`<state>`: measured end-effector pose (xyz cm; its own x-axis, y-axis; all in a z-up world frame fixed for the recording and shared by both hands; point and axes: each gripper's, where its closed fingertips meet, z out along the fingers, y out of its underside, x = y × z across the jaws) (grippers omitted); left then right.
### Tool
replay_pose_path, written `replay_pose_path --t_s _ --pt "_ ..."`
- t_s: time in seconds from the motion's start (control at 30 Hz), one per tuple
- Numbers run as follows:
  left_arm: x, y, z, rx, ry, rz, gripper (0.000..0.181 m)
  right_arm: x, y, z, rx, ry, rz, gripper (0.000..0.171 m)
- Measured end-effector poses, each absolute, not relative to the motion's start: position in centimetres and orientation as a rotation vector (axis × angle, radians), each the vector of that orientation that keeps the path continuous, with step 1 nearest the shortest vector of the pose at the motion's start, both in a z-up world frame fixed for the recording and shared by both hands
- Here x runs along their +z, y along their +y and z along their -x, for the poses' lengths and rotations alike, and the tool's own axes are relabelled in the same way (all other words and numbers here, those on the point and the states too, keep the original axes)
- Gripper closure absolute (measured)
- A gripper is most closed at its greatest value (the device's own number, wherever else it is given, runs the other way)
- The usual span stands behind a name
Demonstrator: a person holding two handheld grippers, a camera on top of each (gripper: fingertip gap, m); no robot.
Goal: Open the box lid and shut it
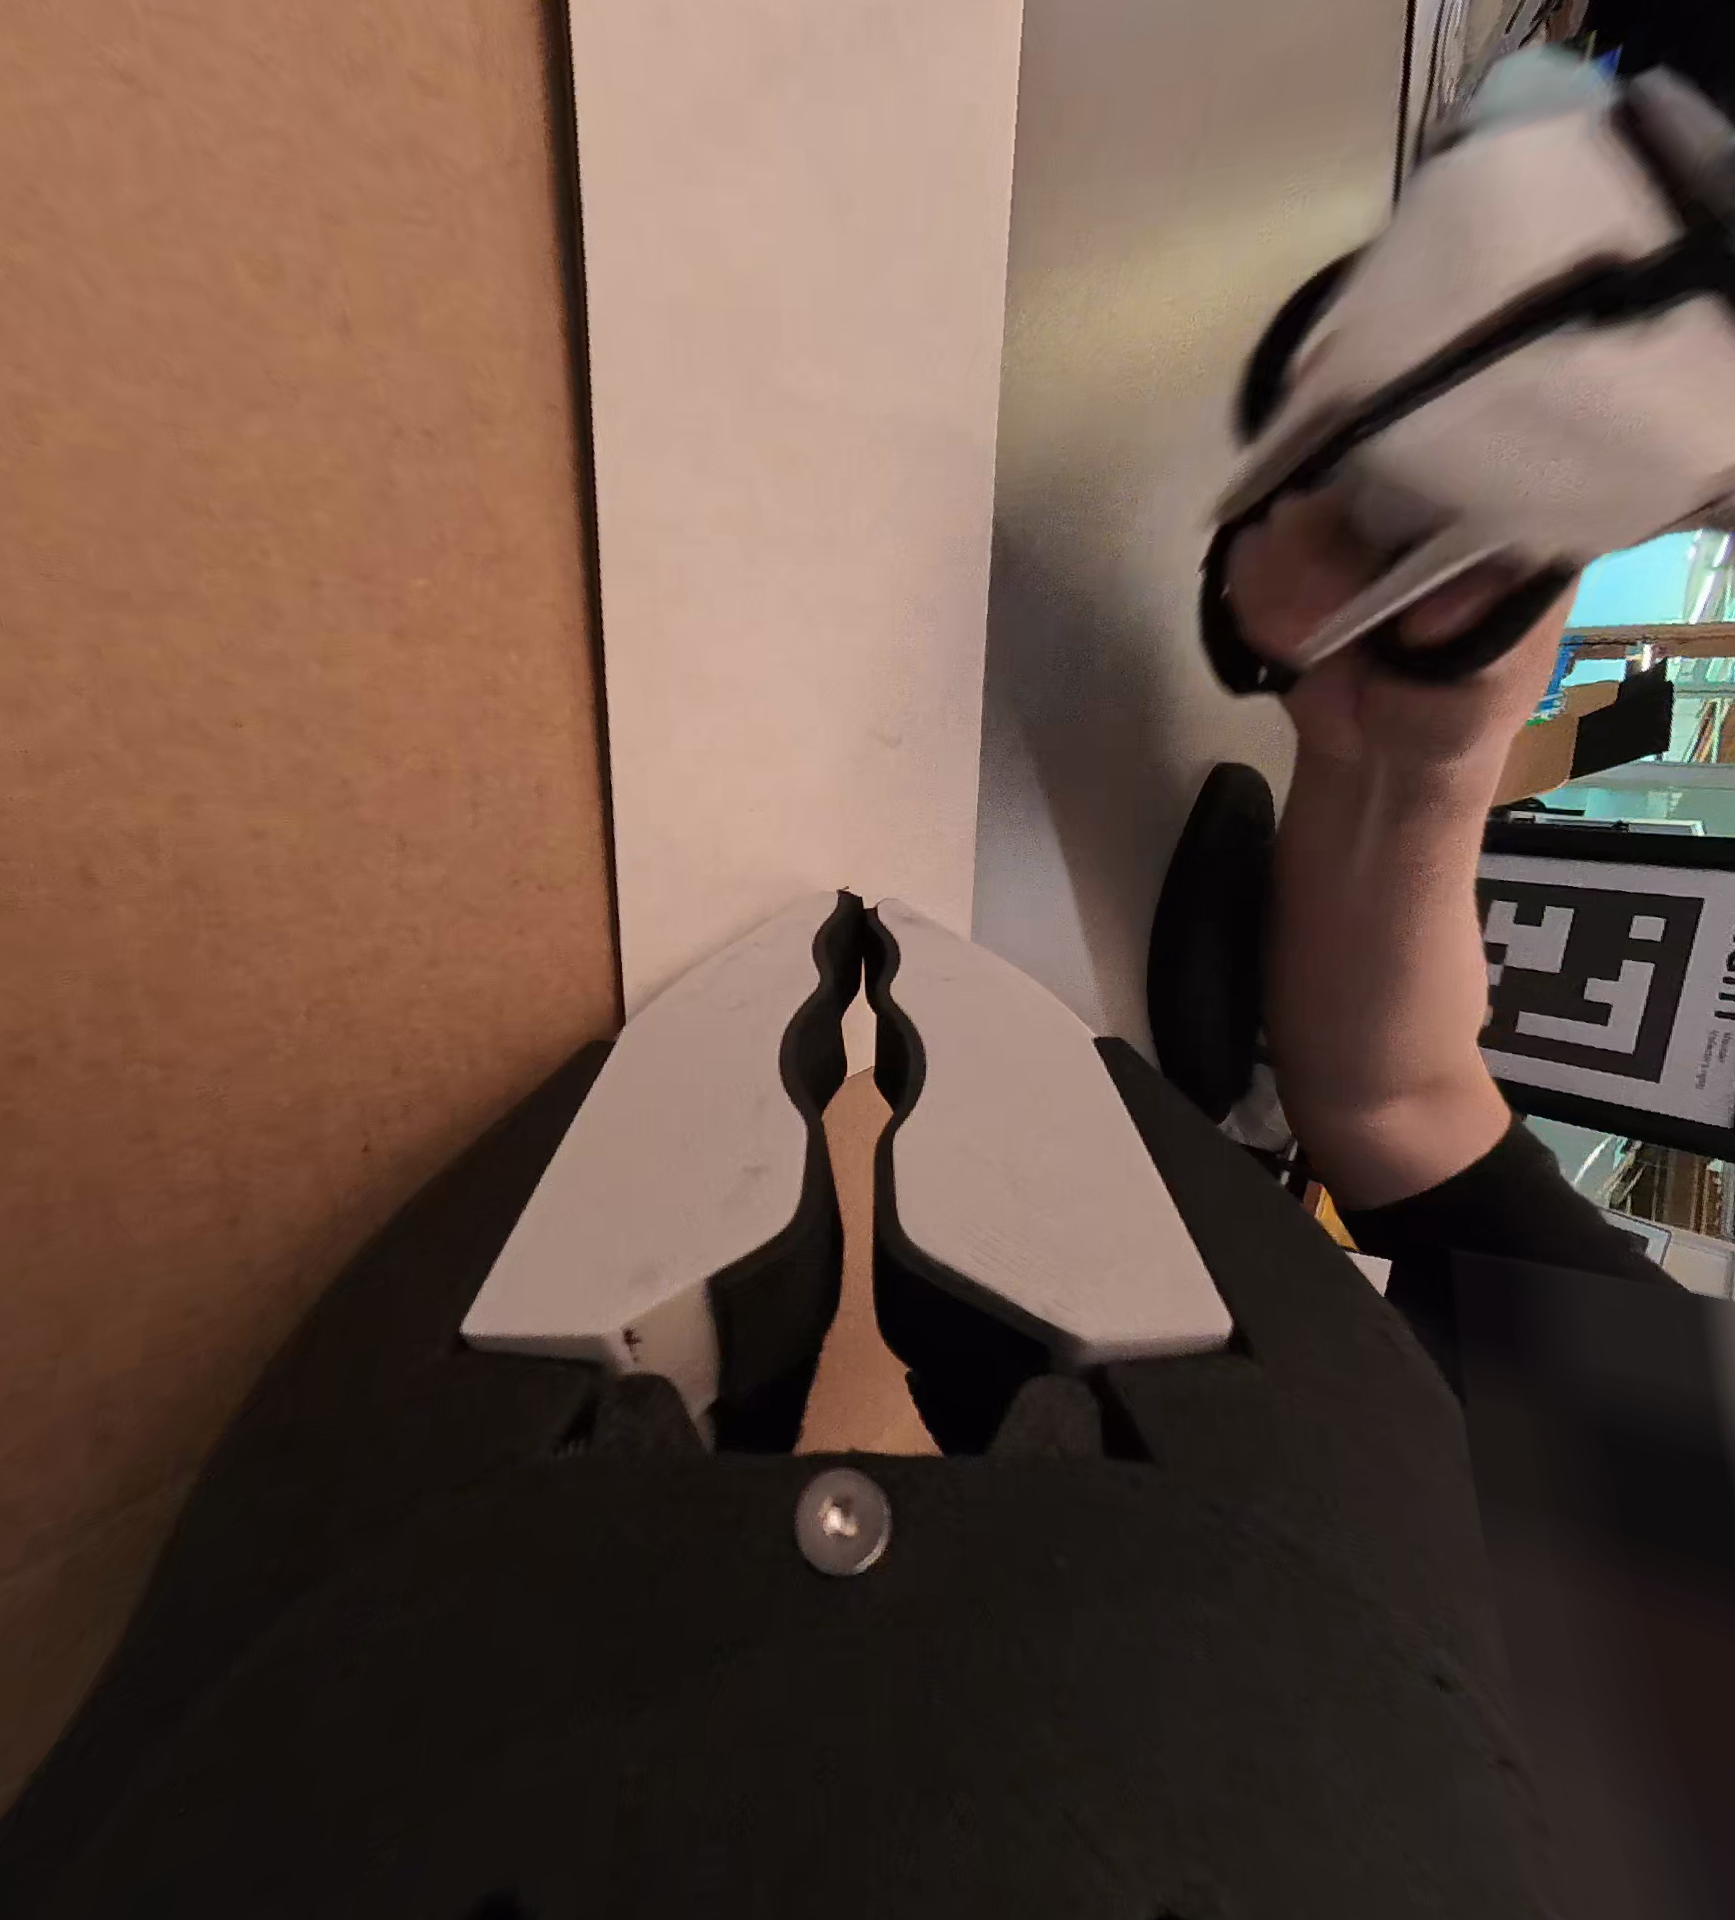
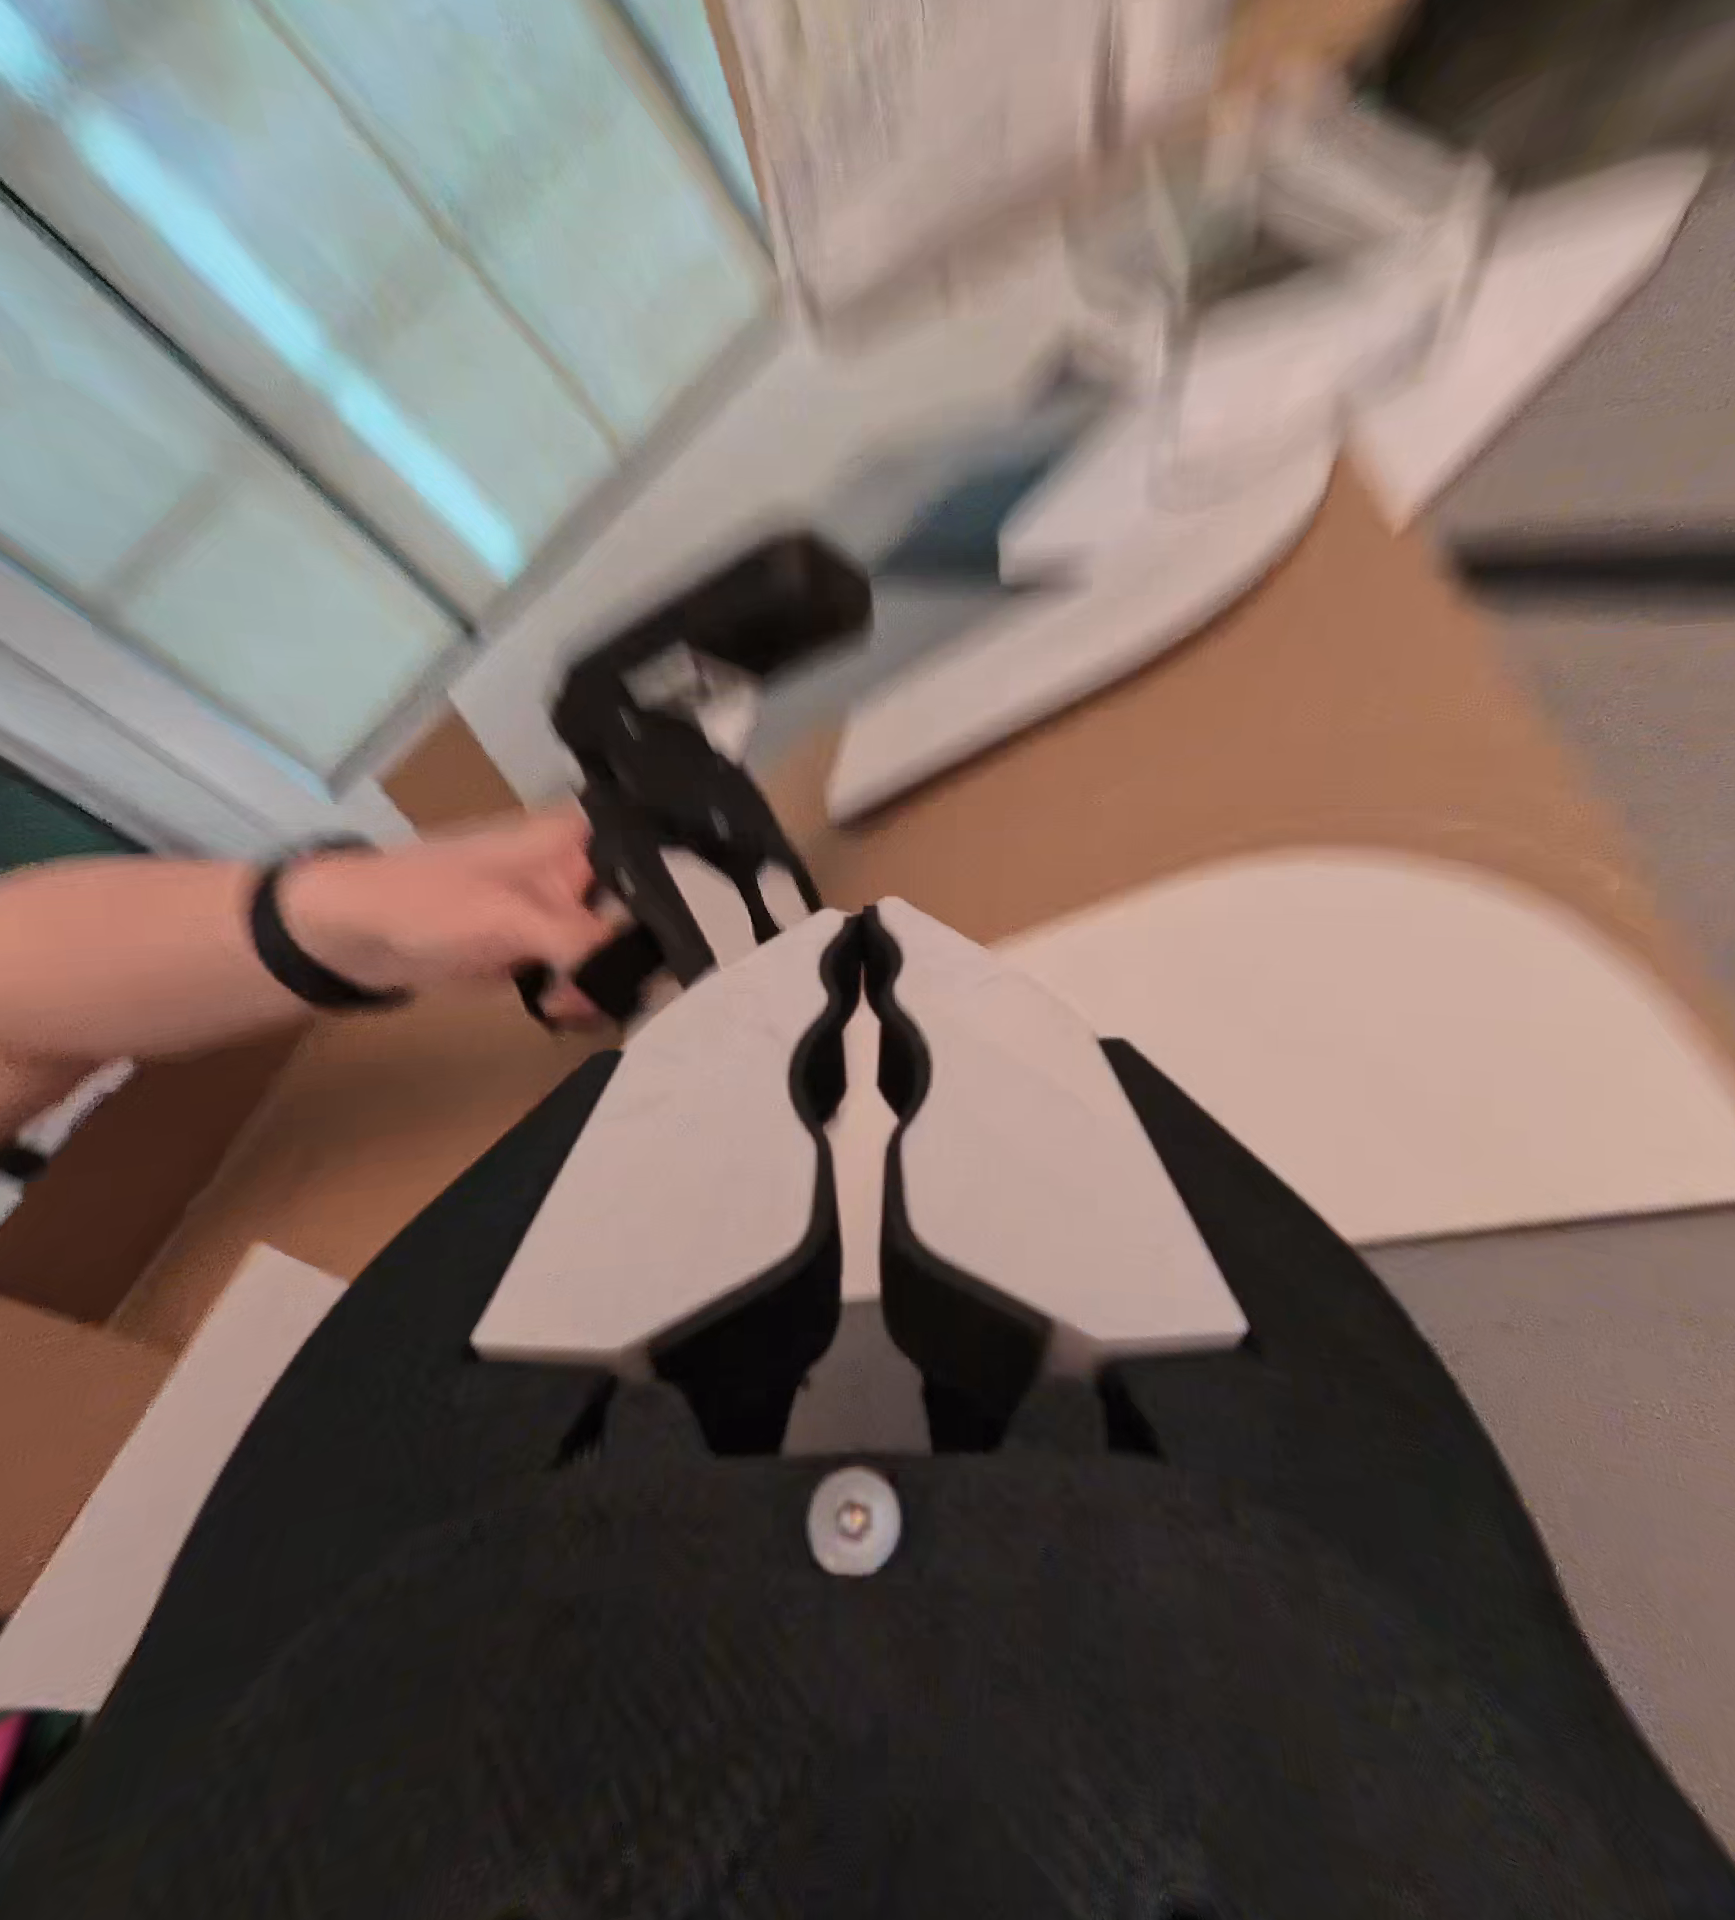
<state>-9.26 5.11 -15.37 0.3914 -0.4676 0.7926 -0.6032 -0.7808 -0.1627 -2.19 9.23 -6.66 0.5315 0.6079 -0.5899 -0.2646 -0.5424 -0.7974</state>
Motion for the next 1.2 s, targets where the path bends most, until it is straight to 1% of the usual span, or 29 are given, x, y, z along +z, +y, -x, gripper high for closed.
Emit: replay_pose_path --t_s 0.07,0.13,0.2,0.23,0.3,0.37,0.4,0.47,0.53,0.63,0.7,0.77,0.93,0.97,1.03,1.07,1.2 --pt "-15.4 5.1 9.3 1.33 -0.984 -2.496 0.181 -2.5 8.2 -0.6 1.249 -0.258 1.584 0.171" --pt "-15.4 5.1 9.3 1.318 -1.003 -2.497 0.181 -0.6 6.7 -1.9 1.389 -0.297 1.486 0.171" --pt "-15.4 5.1 9.3 1.319 -1.004 -2.495 0.181 -0.3 6.1 -2.3 1.451 -0.301 1.462 0.14" --pt "-15.4 5.1 9.3 1.326 -1.001 -2.493 0.181 -0.1 6.0 -2.4 1.483 -0.298 1.436 0.136" --pt "-15.4 5.1 9.3 1.348 -0.985 -2.492 0.181 -0.5 6.8 -2.7 1.5 -0.276 1.457 0.114" --pt "-15.3 5.1 9.3 1.363 -0.967 -2.492 0.181 -3.3 9.4 -3.8 1.328 -0.209 1.628 0.078" --pt "-15.3 5.1 9.3 1.366 -0.961 -2.495 0.181 -5.1 10.6 -4.5 1.268 -0.161 1.733 0.069" --pt "-15.3 5.1 9.3 1.368 -0.963 -2.505 0.181 -7.8 12.1 -5.9 1.258 -0.059 1.899 0.071" --pt "-14.9 5.1 9.2 1.388 -0.967 -2.505 0.181 -9.2 12.6 -6.5 1.331 0.012 1.98 0.075" --pt "-14.3 5.0 9.3 1.433 -0.963 -2.489 0.181 -11.4 12.5 -6.5 1.335 -0.025 2.124 0.075" --pt "-14.6 4.8 9.5 1.422 -0.982 -2.486 0.181 -11.8 13.0 -6.5 1.3 -0.088 2.169 0.076" --pt "-14.9 4.7 9.7 1.423 -0.975 -2.488 0.181 -12.5 13.1 -6.3 1.252 -0.212 2.246 0.082" --pt "-14.9 4.7 9.7 1.482 -0.921 -2.472 0.181 -13.8 13.2 -5.1 1.103 -0.552 2.394 0.09" --pt "-14.9 4.7 9.7 1.487 -0.921 -2.472 0.181 -13.8 13.1 -4.7 1.104 -0.592 2.415 0.089" --pt "-15.0 4.6 9.8 1.493 -0.924 -2.472 0.181 -13.5 13.1 -4.5 1.157 -0.579 2.456 0.085" --pt "-15.0 4.6 9.8 1.501 -0.919 -2.466 0.181 -13.2 13.0 -4.3 1.216 -0.557 2.464 0.079" --pt "-15.0 4.5 9.7 1.518 -0.947 -2.452 0.181 -12.8 13.5 -4.5 1.344 -0.457 2.453 0.084"
